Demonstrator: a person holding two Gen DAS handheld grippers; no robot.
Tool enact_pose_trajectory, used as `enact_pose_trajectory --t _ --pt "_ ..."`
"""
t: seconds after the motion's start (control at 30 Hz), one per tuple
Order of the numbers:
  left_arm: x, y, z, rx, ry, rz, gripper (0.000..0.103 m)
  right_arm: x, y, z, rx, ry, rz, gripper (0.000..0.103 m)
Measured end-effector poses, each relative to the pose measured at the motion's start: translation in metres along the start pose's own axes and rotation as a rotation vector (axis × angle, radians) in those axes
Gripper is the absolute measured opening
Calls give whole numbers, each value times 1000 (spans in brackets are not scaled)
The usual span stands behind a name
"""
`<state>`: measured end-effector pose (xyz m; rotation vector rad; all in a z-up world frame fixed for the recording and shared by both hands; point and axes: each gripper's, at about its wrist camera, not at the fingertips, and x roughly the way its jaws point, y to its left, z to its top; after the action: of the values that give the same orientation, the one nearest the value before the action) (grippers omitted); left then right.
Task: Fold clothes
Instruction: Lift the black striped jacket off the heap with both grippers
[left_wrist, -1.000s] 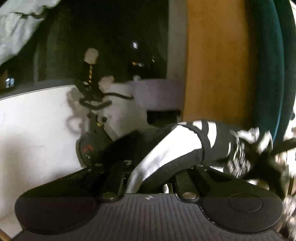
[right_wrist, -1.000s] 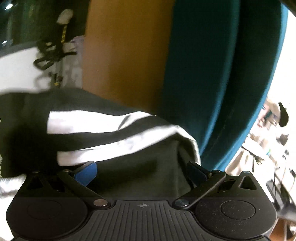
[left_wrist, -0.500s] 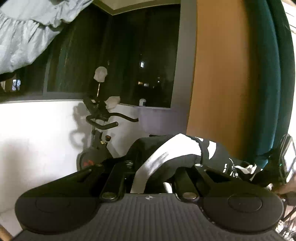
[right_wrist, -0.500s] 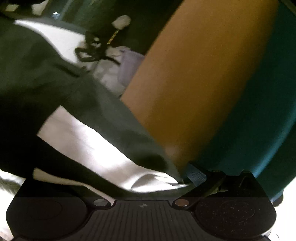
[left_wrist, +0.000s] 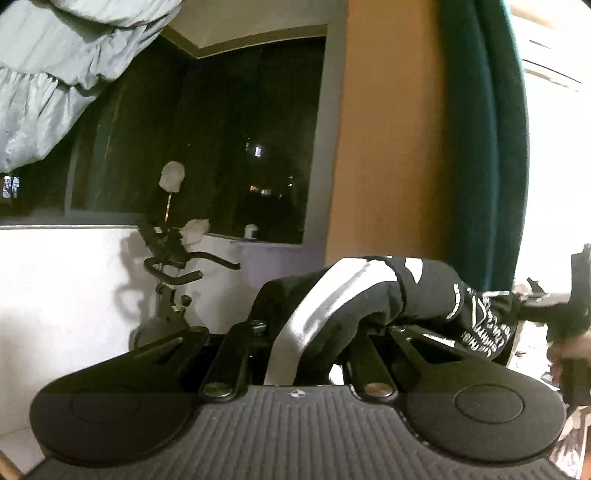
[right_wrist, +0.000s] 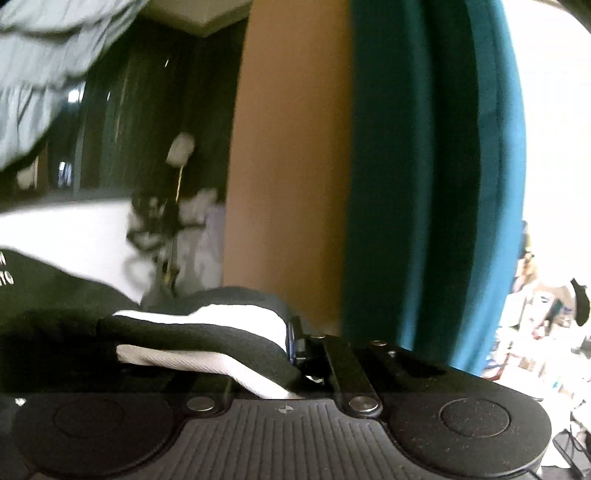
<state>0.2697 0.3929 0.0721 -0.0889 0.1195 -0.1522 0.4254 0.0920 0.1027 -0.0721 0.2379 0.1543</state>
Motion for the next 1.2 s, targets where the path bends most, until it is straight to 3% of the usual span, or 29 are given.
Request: enact_pose_trajectory --t 0.2,0.47,0.6,0.67,0.87,1.1,1.2 --pt "-58 -68 1 39 -21 -11 10 -74 -66 4 82 -91 13 4" --pt "-134 -164 -13 33 -14 -78 10 -225 -184 -11 170 -181 6 4" --pt "-152 -193 -30 -5 12 -96 10 -270 -216 -24 155 -178 -12 4" --pt "-143 -195 -38 -9 29 -85 10 -285 -225 -33 146 -160 -23 4" --pt "-108 -200 -60 -11 77 -41 10 -290 -226 -69 116 -75 -52 4" --pt "-65 -201 -82 -6 120 24 11 -208 -187 -64 -14 -35 -82 4" --pt "-47 -194 -86 64 112 84 11 -180 -178 -62 -27 -30 -86 4"
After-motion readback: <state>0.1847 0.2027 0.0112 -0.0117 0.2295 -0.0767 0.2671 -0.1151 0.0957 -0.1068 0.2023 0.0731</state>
